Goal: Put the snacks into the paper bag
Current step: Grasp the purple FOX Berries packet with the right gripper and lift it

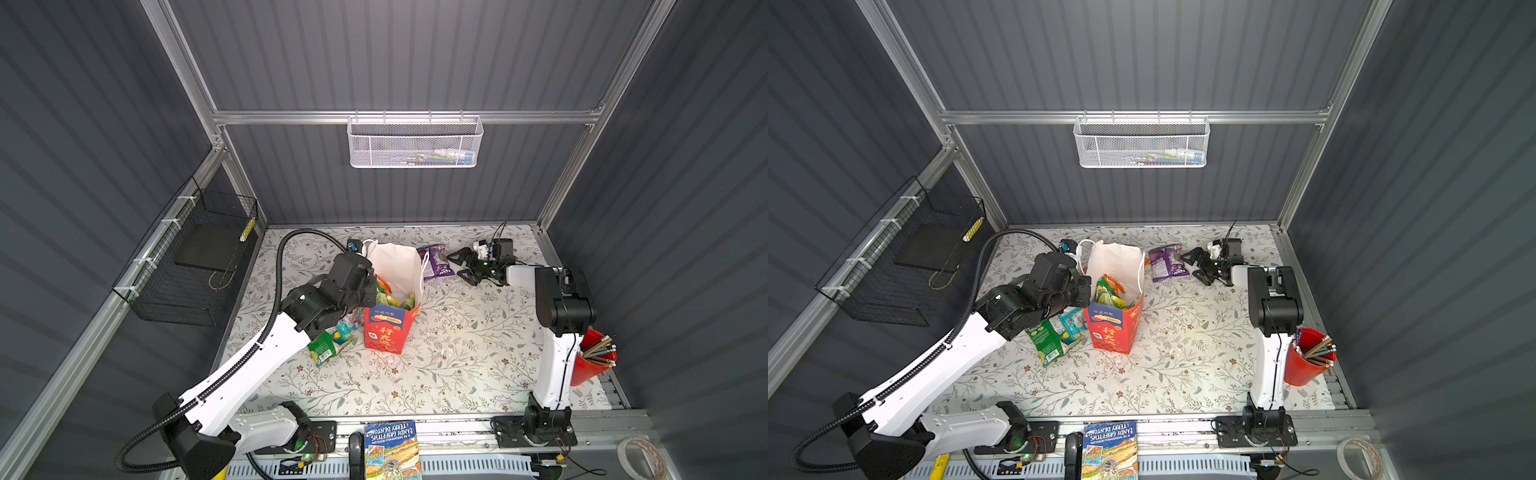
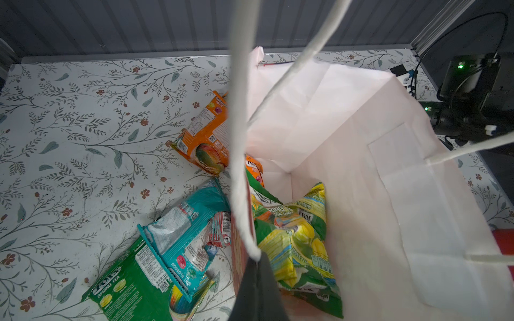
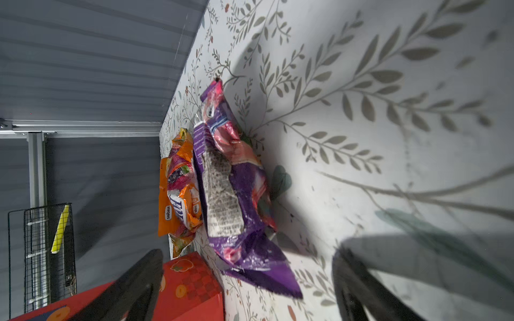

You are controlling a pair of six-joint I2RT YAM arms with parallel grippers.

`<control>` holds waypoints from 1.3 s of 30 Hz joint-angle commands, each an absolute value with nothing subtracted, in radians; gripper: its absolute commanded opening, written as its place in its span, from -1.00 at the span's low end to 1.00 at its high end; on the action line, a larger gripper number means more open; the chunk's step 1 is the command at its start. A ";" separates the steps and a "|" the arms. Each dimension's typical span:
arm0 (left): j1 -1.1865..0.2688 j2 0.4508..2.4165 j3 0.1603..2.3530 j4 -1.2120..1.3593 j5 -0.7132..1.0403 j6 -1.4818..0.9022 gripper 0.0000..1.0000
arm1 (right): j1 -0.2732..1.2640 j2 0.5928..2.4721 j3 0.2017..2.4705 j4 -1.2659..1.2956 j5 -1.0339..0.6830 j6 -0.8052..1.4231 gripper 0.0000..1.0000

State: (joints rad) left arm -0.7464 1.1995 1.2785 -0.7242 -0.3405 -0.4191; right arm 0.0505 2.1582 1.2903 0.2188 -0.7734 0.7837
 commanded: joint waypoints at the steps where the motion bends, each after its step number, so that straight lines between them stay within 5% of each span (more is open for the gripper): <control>1: -0.742 1.175 1.289 -0.698 -0.364 -0.396 -1.00 | 0.072 2.201 1.304 0.192 -0.793 0.793 0.83; 11: -0.741 1.170 1.288 -0.695 -0.365 -0.395 -1.00 | 0.101 2.246 1.355 0.167 -0.825 0.799 0.52; 19: -0.742 1.171 1.288 -0.694 -0.366 -0.393 -1.00 | 0.101 2.263 1.361 0.175 -0.825 0.799 -0.26; 25: -0.742 1.171 1.286 -0.692 -0.370 -0.391 -1.00 | 0.101 2.239 1.329 0.201 -0.827 0.802 -0.63; 39: -0.741 1.174 1.286 -0.692 -0.374 -0.387 -1.00 | 0.101 1.907 0.997 0.494 -0.824 0.956 -1.00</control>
